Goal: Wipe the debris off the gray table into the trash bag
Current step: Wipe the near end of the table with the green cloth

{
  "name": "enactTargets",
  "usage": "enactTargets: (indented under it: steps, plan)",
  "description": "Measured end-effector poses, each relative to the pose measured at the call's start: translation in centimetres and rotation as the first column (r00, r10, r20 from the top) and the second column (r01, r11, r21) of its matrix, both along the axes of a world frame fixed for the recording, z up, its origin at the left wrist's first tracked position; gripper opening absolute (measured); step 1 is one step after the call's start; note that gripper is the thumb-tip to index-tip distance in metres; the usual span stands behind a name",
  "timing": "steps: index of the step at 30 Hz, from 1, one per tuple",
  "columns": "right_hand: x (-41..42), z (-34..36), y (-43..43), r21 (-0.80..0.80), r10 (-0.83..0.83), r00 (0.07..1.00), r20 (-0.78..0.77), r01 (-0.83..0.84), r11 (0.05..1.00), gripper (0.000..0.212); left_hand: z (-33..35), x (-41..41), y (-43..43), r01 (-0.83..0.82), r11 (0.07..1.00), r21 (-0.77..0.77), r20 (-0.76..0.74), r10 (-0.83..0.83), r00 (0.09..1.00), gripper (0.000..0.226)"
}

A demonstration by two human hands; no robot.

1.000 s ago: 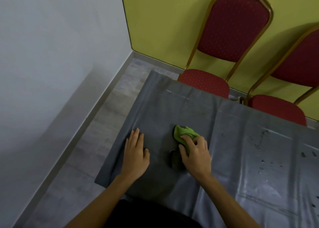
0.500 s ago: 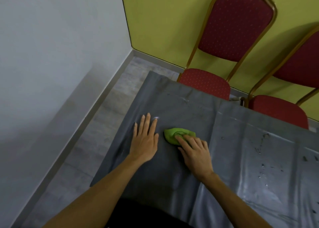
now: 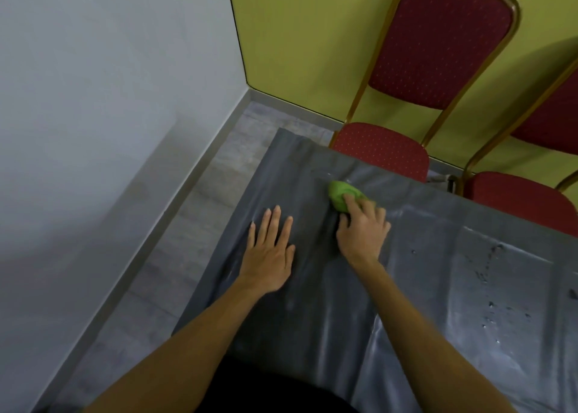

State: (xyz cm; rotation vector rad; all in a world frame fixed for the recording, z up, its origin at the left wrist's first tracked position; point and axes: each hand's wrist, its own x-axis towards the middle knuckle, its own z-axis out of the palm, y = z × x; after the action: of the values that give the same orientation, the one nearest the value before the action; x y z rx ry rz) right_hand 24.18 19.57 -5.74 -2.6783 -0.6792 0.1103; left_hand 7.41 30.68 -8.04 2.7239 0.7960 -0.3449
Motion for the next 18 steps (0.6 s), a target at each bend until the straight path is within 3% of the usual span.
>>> enactTargets:
  steps: [2, 4, 8, 12, 13, 15, 18]
  plan:
    - [0.2, 0.0, -0.8, -0.065, 0.211, 0.973, 0.094, -0.206, 0.976, 0.045, 0.0, -0.2, 0.1, 0.013, 1.000, 0.009, -0.002, -0.013, 1.000, 0.065]
    - [3.0, 0.3, -1.9, -0.145, 0.265, 0.950, 0.166, -0.242, 0.959, 0.045, -0.1, -0.2, 0.3, 0.023, 1.000, 0.009, -0.008, -0.023, 1.000, 0.065]
    - [9.7, 0.2, -2.0, -0.214, -0.045, 0.994, 0.100, 0.066, 0.975, 0.046, 0.1, 0.2, 0.3, 0.032, 0.999, -0.027, -0.025, -0.033, 0.999, 0.067]
    - [8.9, 1.2, 3.7, -0.170, -0.411, 0.904, -0.121, 0.389, 0.906, 0.044, 0.2, -0.2, -0.2, 0.026, 0.999, 0.021, -0.013, -0.026, 1.000, 0.067]
    - [7.3, 1.4, 5.4, -0.160, -0.377, 0.912, -0.164, 0.352, 0.922, 0.044, 0.1, -0.1, -0.3, 0.024, 0.999, 0.030, -0.015, -0.023, 1.000, 0.068]
    - [3.4, 1.5, 8.2, -0.120, -0.122, 0.982, -0.145, 0.105, 0.987, 0.042, 0.0, 0.2, -0.4, 0.023, 0.999, 0.038, -0.020, -0.022, 1.000, 0.069]
    - [1.6, 1.9, 9.4, -0.146, 0.222, 0.970, -0.099, -0.235, 0.961, 0.038, 0.1, 0.2, -0.9, -0.043, 0.999, 0.016, 0.032, 0.042, 0.999, 0.071]
